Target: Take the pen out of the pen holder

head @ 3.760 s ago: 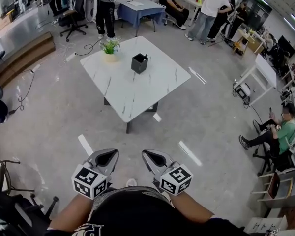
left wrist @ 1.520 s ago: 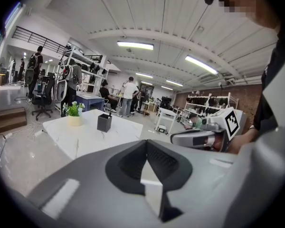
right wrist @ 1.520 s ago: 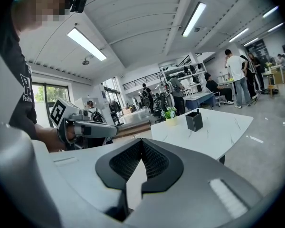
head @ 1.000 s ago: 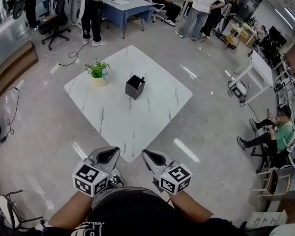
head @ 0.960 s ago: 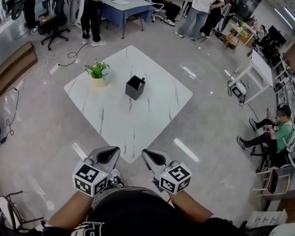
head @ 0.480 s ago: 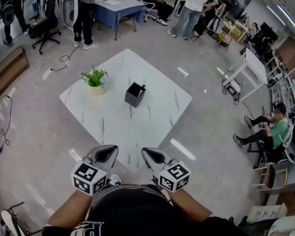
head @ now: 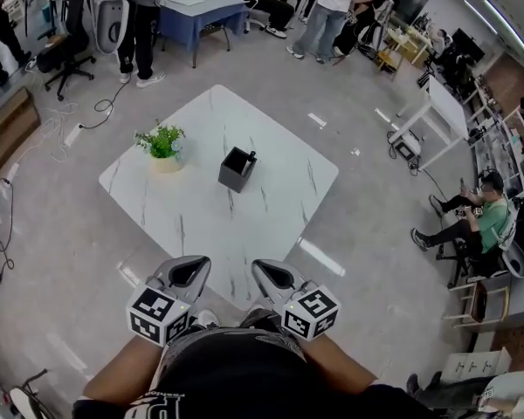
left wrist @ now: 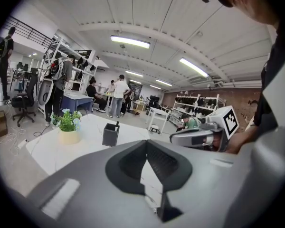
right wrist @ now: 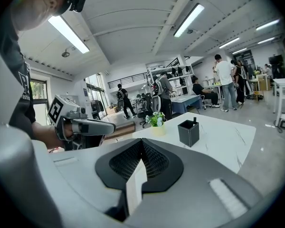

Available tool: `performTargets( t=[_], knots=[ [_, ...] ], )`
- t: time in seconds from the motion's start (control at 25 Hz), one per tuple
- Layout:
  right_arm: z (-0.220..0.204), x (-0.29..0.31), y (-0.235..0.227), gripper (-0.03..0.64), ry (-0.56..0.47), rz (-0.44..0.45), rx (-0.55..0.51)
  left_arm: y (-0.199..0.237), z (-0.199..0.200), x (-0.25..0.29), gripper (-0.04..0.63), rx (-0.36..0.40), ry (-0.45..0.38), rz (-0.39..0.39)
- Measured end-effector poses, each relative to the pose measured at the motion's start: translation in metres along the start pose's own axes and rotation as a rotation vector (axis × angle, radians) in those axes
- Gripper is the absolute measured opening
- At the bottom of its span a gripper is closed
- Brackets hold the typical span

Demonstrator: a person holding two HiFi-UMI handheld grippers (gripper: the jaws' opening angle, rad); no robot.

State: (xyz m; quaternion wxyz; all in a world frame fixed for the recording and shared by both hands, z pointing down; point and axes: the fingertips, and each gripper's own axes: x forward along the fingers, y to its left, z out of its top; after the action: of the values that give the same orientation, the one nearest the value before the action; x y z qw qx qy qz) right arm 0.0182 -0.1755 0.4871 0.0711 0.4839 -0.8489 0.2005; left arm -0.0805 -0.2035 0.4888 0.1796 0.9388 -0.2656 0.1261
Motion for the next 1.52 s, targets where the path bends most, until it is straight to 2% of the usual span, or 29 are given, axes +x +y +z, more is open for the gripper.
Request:
performTargets(
  t=[0.28, 0.92, 1.52],
  knots=[
    [0.014, -0.001, -0.007, 0.0, -0.021, 0.001, -0.01, -0.001, 0.003, 0.007, 0.057, 0.002, 0.002, 0.0],
    [0.034, 0.016, -0.039, 0.0, 0.02, 0.136, -0.075, 0.007, 0.017, 0.031, 0.057, -0.041, -0.035, 0.136],
    [0.035, 0.016, -0.062, 0.0, 0.021, 0.198, -0.065, -0.004, 0.017, 0.043, 0.057, -0.058, -0.02, 0.223]
  ],
)
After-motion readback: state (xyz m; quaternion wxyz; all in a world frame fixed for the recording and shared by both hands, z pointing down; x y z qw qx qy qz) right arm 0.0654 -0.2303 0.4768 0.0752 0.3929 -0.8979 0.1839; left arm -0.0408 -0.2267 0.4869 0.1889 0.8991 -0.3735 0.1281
